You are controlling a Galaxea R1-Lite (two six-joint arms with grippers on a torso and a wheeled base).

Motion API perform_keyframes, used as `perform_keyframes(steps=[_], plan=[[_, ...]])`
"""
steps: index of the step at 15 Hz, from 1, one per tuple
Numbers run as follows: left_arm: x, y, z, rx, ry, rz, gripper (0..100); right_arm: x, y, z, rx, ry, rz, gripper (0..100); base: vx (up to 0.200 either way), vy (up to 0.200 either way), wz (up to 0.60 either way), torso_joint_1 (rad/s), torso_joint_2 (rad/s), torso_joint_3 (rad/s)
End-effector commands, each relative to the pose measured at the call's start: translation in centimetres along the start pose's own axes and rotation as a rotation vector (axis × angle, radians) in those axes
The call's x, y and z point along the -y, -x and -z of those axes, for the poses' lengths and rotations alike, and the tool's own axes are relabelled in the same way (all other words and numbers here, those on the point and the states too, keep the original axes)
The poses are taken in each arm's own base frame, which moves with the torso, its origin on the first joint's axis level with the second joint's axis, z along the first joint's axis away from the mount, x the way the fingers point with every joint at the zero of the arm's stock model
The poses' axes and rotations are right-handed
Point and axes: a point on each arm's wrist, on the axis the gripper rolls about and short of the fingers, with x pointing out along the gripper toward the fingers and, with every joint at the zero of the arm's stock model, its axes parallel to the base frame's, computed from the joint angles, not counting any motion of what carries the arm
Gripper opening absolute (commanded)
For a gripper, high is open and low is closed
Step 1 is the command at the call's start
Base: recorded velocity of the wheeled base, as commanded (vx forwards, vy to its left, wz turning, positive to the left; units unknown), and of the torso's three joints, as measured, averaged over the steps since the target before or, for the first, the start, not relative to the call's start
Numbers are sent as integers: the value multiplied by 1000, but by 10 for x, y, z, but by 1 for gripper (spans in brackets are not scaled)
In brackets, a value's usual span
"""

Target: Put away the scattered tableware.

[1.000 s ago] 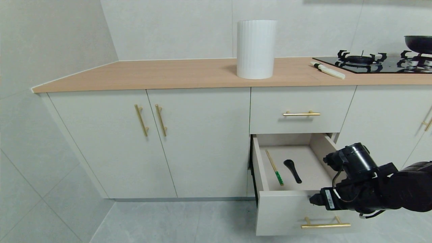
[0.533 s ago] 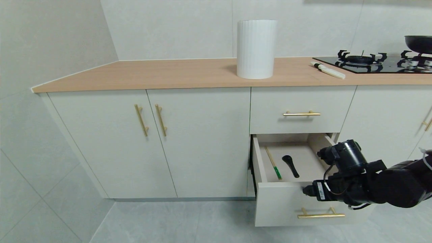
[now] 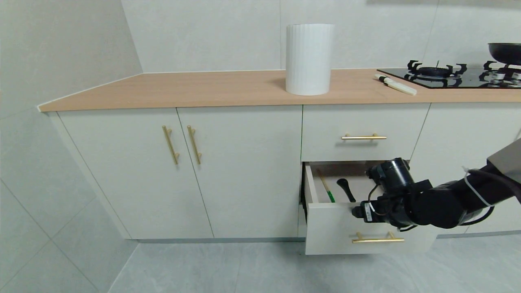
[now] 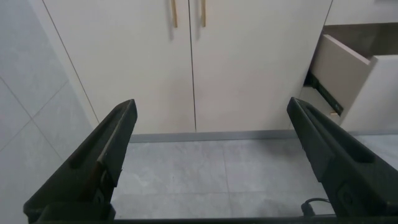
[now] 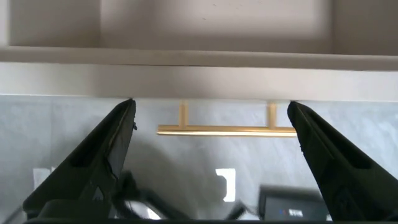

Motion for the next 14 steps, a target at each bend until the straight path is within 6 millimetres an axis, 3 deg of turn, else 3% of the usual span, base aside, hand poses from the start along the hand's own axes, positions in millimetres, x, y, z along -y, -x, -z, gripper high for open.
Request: perform_keyframes(steps=[1, 7, 10, 14], plan=[[0, 0, 0, -2, 0, -1, 100, -2, -25, -6, -6, -11, 14, 100, 0, 0, 0, 0, 0, 0], [0, 0, 0, -2, 0, -1, 100, -2, -57, -34, 59, -42, 21, 100, 0, 0, 0, 0, 0, 0], [0, 0, 0, 0, 0, -2, 100, 9, -76, -57, 119, -53, 41, 100, 0, 0, 0, 0, 0, 0], [0, 0, 0, -2, 0, -1, 100, 15, -95, -68, 151, -77, 54, 100, 0, 0, 0, 0, 0, 0]])
